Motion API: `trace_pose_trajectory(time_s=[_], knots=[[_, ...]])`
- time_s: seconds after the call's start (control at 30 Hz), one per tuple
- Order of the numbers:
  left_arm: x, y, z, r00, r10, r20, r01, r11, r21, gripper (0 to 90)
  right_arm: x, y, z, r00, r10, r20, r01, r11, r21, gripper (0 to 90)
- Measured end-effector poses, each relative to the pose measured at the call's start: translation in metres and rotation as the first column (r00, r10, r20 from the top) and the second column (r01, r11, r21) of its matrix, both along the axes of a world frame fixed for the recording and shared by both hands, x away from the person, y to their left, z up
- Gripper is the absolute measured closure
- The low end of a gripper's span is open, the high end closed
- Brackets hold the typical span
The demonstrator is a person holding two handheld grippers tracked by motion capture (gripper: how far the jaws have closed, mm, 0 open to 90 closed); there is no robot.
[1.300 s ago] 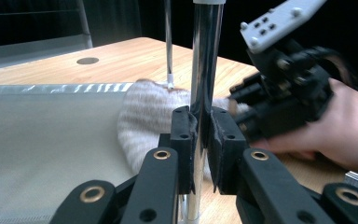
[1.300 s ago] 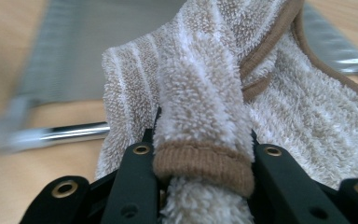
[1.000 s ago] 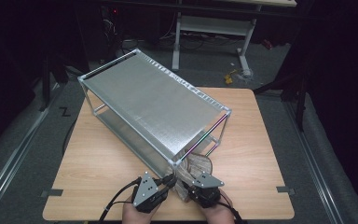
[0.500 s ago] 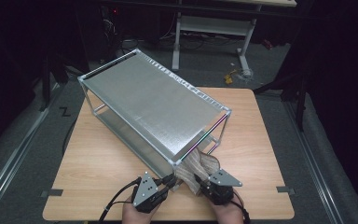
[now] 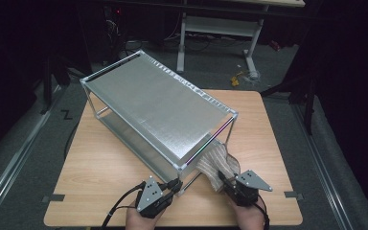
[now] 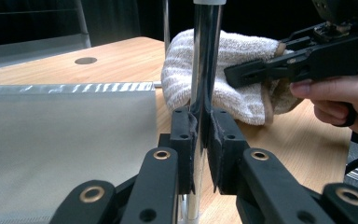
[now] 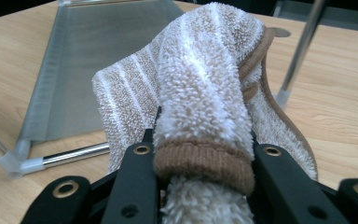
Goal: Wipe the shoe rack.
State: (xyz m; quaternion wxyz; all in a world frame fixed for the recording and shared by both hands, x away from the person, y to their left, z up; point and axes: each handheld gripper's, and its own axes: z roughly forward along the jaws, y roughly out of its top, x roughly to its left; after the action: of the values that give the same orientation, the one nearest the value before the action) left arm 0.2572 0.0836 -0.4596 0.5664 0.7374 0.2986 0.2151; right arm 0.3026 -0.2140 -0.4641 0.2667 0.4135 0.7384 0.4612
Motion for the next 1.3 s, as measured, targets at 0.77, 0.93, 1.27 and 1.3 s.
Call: trace_pose_trajectory(time_s=[0.77,0.93,1.27,1.3], knots=[[-0.001,0.001,0.0,1.0,-0.005,0.002,0.005,1.0,0.001,80.9,0.005,-0.033,0.034,0.9807,-0.152,0.123,0.141,0.986,0.092,71.9],[-0.001,0.0,-0.001,1.0,-0.005,0.002,0.005,1.0,-0.003,81.0,0.025,-0.035,0.058,0.9677,-0.194,0.161,0.177,0.978,0.114,71.9],[0.0,0.001,-0.001,0.9999,-0.014,0.003,0.014,0.9999,-0.002,81.2,0.074,-0.025,0.042,0.9657,-0.25,0.071,0.246,0.968,0.056,72.0],[0.0,0.001,-0.001,0.9999,-0.014,0.003,0.014,0.9999,-0.002,81.2,0.076,-0.026,0.037,0.9654,-0.254,0.059,0.251,0.966,0.055,72.1]])
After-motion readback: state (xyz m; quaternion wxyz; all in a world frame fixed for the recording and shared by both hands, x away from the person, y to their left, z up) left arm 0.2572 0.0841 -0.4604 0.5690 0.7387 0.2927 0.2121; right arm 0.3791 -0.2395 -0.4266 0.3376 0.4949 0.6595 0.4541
